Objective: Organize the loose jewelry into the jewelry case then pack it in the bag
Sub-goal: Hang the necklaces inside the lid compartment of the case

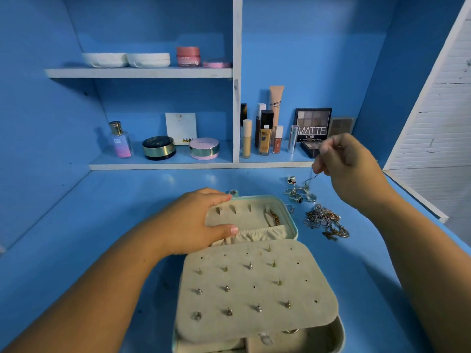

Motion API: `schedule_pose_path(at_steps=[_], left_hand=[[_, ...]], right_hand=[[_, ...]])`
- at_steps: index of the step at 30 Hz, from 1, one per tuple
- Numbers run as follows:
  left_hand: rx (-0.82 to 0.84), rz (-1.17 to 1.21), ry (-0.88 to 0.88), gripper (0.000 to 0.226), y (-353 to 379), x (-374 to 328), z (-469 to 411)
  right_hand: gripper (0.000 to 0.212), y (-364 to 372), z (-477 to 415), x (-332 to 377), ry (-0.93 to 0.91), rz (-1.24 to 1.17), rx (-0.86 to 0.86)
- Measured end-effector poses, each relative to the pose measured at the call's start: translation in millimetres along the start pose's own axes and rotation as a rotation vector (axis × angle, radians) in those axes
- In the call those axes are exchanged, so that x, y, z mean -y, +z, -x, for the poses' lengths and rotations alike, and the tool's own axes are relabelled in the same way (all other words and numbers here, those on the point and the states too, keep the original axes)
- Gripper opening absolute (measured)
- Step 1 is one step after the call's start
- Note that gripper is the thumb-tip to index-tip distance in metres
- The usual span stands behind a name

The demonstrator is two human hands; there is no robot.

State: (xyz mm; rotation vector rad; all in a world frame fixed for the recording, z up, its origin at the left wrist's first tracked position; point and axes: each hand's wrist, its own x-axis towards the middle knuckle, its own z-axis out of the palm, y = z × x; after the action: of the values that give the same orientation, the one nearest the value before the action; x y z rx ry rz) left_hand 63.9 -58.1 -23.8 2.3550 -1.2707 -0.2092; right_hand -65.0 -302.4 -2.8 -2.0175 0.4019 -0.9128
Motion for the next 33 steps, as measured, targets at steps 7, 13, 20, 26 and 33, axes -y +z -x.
schedule_pose_path(at_steps=[7,13,20,26,33], left_hand=[[-0.237,0.158,0.117,0.054,-1,-11,2],[-0.205,0.297,0.186,0.038,2,-23,2],[-0.242,0.403,0.177,0.006,5,-26,1],[-0.285,0.600,0.013,0.006,2,-23,-3],[-0.221,0.793,-0.108,0.008,0,-26,-4]], right_hand=[[0.010,27,24,34,-0.181,-0.129,0.239],[0.004,46,42,37,-0.280,-0.026,0.385],[0.006,49,42,38,-0.311,-0.011,0.306],[0.012,51,38,30,-0.105,-0.152,0.305],[0.010,51,34,35,0.124,-0.601,0.333]])
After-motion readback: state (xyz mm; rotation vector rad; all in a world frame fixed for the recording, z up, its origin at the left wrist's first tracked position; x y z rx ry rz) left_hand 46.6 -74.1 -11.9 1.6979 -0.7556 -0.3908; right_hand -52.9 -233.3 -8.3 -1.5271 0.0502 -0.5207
